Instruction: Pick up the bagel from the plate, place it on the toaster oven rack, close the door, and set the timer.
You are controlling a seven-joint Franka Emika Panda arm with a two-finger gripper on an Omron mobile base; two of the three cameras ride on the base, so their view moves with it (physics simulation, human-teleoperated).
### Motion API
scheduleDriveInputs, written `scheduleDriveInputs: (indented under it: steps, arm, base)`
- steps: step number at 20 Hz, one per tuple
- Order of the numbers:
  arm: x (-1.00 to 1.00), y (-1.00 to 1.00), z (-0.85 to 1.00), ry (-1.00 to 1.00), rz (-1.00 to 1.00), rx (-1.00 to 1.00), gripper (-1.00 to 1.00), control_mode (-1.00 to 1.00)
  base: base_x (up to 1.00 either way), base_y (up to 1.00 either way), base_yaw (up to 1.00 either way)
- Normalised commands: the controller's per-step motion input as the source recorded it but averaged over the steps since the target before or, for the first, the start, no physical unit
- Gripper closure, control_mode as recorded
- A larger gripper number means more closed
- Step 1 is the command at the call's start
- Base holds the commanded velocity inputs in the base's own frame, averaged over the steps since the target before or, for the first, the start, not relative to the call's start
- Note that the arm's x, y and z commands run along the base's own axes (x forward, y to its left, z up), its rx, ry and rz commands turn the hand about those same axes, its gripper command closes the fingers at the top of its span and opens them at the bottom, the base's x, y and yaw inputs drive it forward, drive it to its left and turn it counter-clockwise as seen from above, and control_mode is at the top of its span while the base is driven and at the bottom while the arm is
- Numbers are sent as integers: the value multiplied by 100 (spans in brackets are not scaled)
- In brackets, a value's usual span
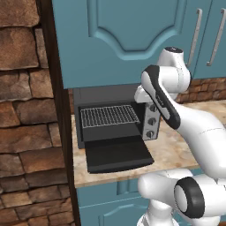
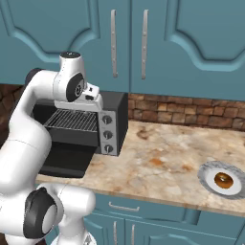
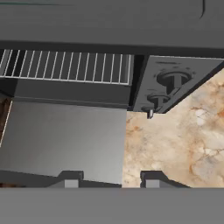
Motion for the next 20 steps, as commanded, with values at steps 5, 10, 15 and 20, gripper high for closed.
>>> scheduleDriveInputs:
  steps: [5, 10, 15, 20]
  arm:
    - [-21, 1, -1, -2, 1, -1, -100, -100]
    - [-38, 28, -6, 0, 4, -9, -100, -100]
    - [-23, 40, -14, -1, 1, -10, -100, -100]
    - [-4, 41, -27, -4, 0, -14, -100, -100]
  base:
    - [0, 0, 0]
    - [0, 0, 0]
    - [0, 0, 0]
    - [0, 0, 0]
